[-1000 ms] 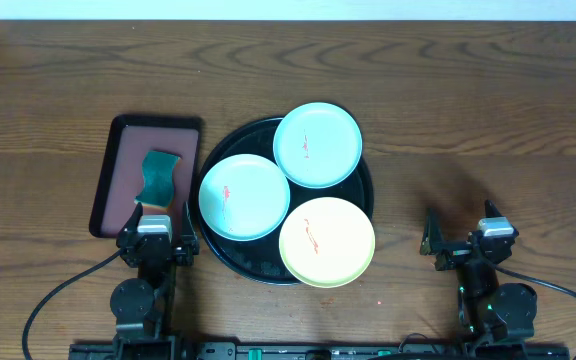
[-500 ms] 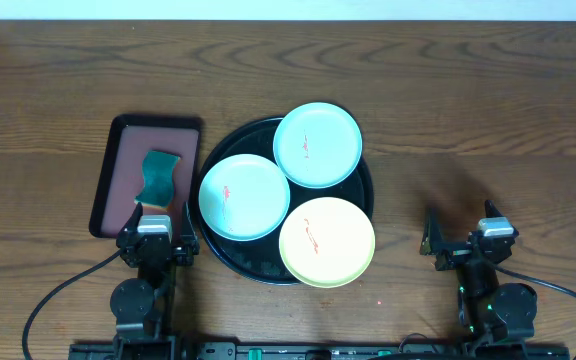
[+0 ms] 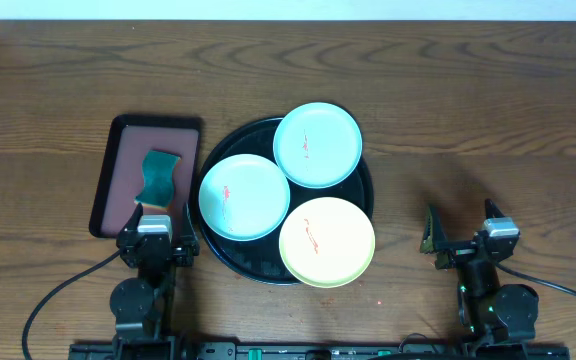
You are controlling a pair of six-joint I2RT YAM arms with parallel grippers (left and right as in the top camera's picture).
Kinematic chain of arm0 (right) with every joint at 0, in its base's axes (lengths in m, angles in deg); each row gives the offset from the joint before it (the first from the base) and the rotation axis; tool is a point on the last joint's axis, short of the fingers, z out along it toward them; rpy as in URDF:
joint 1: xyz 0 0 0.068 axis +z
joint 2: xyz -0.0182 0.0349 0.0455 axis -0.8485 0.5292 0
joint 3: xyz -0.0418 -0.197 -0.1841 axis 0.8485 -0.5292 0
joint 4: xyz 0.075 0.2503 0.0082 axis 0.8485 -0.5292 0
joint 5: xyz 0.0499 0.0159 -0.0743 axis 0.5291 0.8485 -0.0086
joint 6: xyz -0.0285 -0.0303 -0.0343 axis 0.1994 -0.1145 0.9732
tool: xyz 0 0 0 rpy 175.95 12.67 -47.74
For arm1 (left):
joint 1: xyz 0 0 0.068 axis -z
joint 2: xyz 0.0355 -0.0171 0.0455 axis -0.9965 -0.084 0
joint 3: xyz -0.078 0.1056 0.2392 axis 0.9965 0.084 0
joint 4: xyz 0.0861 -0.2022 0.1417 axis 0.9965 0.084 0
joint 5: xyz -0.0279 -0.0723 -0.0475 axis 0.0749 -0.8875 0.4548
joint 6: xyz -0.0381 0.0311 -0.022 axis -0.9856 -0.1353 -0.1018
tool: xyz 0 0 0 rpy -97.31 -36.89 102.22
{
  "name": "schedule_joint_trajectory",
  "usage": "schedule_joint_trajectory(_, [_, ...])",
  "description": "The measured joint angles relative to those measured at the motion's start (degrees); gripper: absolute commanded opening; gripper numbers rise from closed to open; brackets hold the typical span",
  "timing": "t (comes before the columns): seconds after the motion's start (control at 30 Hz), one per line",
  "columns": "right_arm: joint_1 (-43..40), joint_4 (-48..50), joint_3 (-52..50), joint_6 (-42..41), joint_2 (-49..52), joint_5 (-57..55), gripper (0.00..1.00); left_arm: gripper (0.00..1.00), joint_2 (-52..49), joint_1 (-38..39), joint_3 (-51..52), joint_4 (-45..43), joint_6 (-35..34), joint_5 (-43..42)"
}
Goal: Clean dirty plates on tray and stack at the side
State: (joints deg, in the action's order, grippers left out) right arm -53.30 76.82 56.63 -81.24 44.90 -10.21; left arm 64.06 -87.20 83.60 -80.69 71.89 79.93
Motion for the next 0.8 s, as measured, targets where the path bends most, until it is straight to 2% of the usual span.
schedule_joint_trajectory(0.23, [0.0, 2.05, 0.13, -0.72, 0.0, 3.04, 0.99, 0.75, -9.27, 0.0, -5.79, 5.9, -0.22, -0.09])
schedule_joint_trajectory(0.47, [0.0, 1.33, 4.94, -0.92, 1.92, 5.38, 0.99, 0.75, -26.1, 0.0, -23.34, 15.39, -1.79, -1.97])
schedule_joint_trajectory(0.63, [0.0, -1.55, 12.63, -0.92, 9.2, 6.27, 0.99, 0.75, -38.21, 0.0, -36.44, 25.9, -2.25, -3.67])
schedule_joint_trajectory(0.8, [0.0, -5.6, 21.97, -0.92, 22.51, 8.37, 0.99, 0.75, -50.36, 0.0, -50.42, 39.6, -2.84, -4.11])
